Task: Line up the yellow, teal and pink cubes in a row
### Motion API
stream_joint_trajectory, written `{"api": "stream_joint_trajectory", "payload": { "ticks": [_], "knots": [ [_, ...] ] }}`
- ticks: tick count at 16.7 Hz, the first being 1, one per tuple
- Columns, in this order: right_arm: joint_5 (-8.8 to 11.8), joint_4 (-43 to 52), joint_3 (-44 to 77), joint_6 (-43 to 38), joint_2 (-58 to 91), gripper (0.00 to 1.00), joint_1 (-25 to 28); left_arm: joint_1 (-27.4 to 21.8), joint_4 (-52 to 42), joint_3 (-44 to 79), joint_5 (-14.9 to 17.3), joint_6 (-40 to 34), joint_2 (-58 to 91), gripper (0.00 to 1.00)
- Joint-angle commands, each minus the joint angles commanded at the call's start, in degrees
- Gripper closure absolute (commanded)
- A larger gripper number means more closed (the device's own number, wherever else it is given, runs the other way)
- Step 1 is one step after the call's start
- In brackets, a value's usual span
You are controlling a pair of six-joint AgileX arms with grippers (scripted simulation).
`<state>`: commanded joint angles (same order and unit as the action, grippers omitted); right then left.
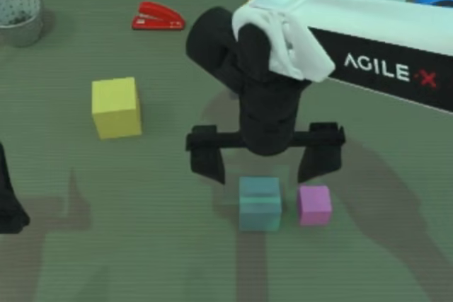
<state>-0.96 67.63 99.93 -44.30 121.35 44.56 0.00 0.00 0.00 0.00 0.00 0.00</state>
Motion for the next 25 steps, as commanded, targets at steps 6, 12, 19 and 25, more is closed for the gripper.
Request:
{"api": "stream_joint_trajectory", "payload": {
  "ticks": [6,12,19,25],
  "knots": [
    [-0.21,-0.02,-0.25,0.26,-0.58,0.00,-0.56,-0.11,-0.40,0.55,0.04,-0.13,0.55,0.00],
    [-4.28,-7.78,-12.42,7.18,-16.16,0.00,-6.89,-2.03,-10.68,16.29,0.21,-3.21,16.26,0.00],
    [-8.54,-25.54,-42.30,22.23,-55.33,0.00,-20.05,-5.68,-34.27,53.85,-0.05,-9.45,58.77,0.00],
    [-7.52,-43.47,-72.32,34.72,-90.18,0.00,-32.48,-9.29,-55.93,86.19,-0.05,-14.89,98.05,0.00]
  ]
}}
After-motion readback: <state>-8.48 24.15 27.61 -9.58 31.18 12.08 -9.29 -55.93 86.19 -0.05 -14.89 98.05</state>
